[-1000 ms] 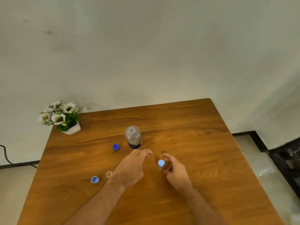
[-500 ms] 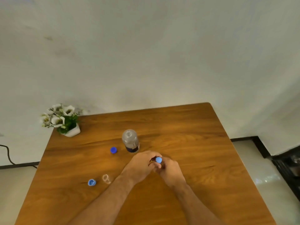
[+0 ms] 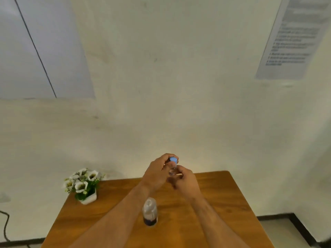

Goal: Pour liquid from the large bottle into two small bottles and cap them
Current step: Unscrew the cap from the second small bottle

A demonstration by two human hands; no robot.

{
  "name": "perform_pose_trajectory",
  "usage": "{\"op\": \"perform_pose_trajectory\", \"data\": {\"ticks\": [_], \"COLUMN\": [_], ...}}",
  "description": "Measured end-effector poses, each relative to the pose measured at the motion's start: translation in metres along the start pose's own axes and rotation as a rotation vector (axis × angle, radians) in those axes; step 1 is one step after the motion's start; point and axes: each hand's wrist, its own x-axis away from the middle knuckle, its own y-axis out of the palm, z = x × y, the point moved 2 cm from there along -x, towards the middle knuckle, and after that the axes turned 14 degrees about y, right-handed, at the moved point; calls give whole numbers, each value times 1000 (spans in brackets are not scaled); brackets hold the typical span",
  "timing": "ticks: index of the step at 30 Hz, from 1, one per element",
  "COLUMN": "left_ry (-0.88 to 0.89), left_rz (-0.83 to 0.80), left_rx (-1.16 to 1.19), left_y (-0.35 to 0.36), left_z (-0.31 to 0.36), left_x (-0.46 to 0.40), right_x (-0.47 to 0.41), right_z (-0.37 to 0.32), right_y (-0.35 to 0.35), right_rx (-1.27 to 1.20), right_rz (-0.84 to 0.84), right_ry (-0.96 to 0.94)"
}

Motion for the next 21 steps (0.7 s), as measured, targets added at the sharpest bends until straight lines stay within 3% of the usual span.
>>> {"op": "perform_pose_trajectory", "data": {"ticks": [11, 21], "left_ry": [223, 306], "left_rz": [168, 146], "left_rx": [117, 147], "left_y": [-95, -127], "left_z": [117, 173], "left_x": [-80, -110], "right_x": [8, 18], "right_z": [-168, -238], "right_y": [-40, -53], "right_rx": [-182, -179], "right_rz": [-69, 4], "right_ry": [-300, -382]}}
